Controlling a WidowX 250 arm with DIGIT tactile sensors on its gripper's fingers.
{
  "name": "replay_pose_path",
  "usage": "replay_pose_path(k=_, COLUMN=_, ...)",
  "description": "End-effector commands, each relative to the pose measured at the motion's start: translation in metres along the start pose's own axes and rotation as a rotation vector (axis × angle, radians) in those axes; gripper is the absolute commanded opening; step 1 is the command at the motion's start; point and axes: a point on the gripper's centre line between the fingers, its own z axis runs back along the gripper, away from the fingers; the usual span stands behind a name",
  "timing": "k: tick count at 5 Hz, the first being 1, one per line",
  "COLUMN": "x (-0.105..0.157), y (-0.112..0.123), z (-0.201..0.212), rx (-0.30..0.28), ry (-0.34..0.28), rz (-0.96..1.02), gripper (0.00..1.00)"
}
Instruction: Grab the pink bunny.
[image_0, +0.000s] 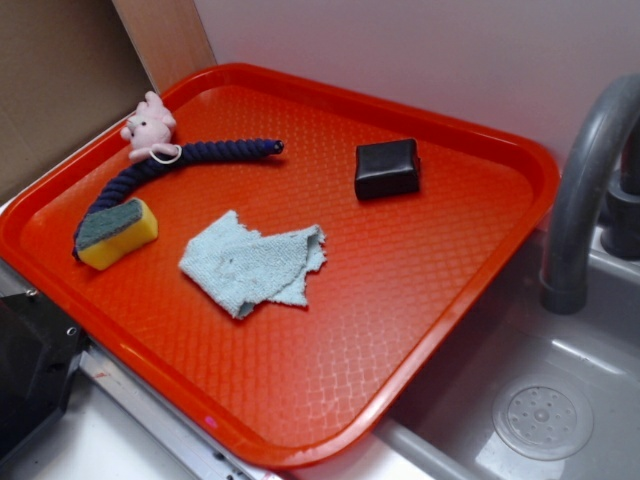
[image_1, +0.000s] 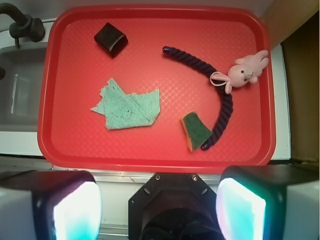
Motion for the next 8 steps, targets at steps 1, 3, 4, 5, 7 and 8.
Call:
replay_pose_path(k=1, x=0.033, y=0.039, z=-0.041, rx=0.041, ry=-0.151, rz=0.483, gripper=1.0)
replay_pose_path(k=3, x=0.068, y=0.1, z=-0.091, rx=0.154, ry=-0.254, rz=0.928, gripper=1.0)
replay_pose_path(k=4, x=0.084, y=0.116, z=-0.116, rx=0.219, ry=-0.302, rz=0.99, gripper=1.0)
replay_pose_path(k=5, x=0.099, y=0.133, z=-0.136, rx=0.273, ry=-0.296, rz=1.019, gripper=1.0)
replay_pose_path(k=7, x=0.108, y=0.166, z=-0.165, rx=0.37, ry=-0.237, rz=1.044, gripper=1.0)
replay_pose_path(k=8, x=0.106, y=0.174, z=-0.178, rx=0.417, ry=-0.202, rz=1.029, gripper=1.0)
